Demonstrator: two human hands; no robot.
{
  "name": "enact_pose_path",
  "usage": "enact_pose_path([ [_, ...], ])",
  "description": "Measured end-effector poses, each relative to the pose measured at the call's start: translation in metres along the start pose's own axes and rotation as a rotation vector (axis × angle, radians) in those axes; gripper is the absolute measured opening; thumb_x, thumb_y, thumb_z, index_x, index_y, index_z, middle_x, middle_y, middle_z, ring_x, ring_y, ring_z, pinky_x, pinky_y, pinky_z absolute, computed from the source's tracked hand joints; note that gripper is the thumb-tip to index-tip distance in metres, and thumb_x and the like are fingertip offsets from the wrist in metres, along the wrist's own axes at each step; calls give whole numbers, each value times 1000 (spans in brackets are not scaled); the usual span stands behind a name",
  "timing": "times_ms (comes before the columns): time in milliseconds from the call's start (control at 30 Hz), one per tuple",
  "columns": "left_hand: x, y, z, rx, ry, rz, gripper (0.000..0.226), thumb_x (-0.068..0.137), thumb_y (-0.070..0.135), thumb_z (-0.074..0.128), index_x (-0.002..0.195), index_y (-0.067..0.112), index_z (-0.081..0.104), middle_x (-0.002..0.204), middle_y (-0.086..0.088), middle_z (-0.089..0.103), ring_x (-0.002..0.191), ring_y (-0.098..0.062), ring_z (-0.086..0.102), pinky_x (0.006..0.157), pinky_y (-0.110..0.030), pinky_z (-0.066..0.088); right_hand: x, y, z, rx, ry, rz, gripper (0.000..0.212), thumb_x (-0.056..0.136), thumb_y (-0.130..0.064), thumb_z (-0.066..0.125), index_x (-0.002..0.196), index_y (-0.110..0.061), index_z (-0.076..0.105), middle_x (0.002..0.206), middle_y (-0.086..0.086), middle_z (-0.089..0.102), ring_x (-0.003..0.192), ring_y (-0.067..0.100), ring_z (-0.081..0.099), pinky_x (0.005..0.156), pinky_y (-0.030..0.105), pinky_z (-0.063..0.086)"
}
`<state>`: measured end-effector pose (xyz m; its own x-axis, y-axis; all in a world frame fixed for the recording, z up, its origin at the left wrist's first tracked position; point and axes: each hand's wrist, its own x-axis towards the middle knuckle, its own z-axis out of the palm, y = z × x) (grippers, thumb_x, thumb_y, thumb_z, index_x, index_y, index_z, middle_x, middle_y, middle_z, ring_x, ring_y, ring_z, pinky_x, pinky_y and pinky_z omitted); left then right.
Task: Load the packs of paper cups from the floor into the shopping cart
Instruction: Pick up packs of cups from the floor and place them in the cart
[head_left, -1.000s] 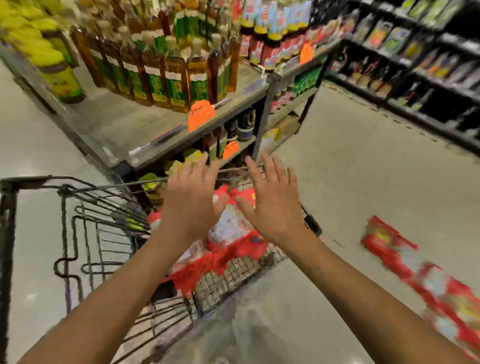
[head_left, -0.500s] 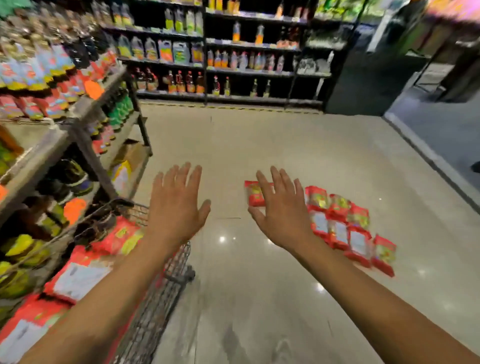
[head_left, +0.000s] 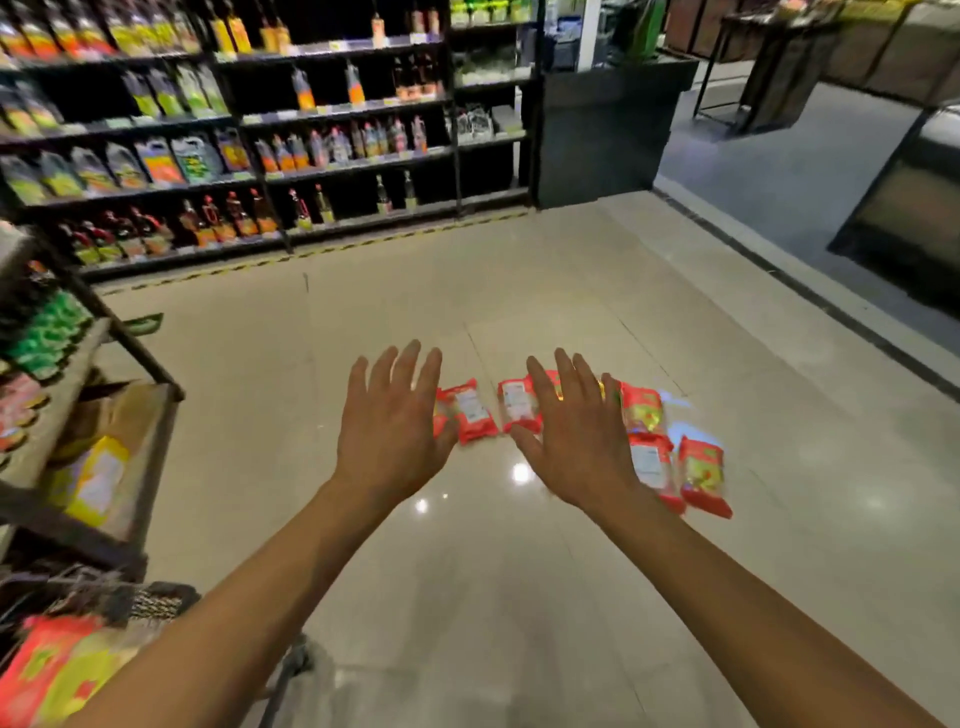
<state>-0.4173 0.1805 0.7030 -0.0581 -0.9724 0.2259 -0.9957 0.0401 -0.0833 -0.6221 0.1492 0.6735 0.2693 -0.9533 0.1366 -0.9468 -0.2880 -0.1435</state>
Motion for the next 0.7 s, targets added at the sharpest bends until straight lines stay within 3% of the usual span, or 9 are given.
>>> enact_pose_path([
  [67, 25, 10, 8, 5, -10, -9, 78, 91, 54, 58, 154, 12, 39, 160, -16, 42, 144, -40, 41, 120, -59, 26, 24, 20, 6, 38, -21, -15, 78, 91, -59, 37, 156, -18, 33, 162, 20, 31, 150, 40, 27, 118, 60, 23],
  [267, 96, -6, 46, 39, -91, -59, 79, 91, 55, 56, 154, 12, 39, 161, -16, 41, 146, -40, 40, 121, -59, 26, 120, 37, 39, 114, -40, -83, 86, 87, -65, 11, 159, -20, 27, 165, 17, 24, 153, 36, 19, 121, 55, 14],
  [433, 175, -51, 112, 27, -140, -86, 82, 90, 62, 32, 153, 11, 41, 159, -17, 44, 144, -40, 43, 119, -59, 28, 220, 25, 93, 73, -148, -126, 74, 100, -59, 32, 161, -23, 14, 169, 13, 12, 155, 30, 8, 124, 53, 5],
  [600, 295, -113, 224, -39, -250, -68, 77, 91, 54, 57, 154, 12, 39, 160, -15, 42, 146, -38, 39, 121, -58, 26, 352, 20, 168, -2, -224, -91, 79, 93, -65, 20, 160, -22, 21, 167, 15, 20, 154, 32, 16, 122, 53, 9],
  [700, 363, -147, 294, -76, -347, -109, 76, 95, 52, 53, 157, 13, 32, 164, -15, 34, 150, -37, 32, 123, -57, 20, 430, 18, 219, -24, -331, -76, 82, 90, -66, 17, 160, -23, 18, 167, 14, 20, 154, 31, 16, 122, 51, 12],
])
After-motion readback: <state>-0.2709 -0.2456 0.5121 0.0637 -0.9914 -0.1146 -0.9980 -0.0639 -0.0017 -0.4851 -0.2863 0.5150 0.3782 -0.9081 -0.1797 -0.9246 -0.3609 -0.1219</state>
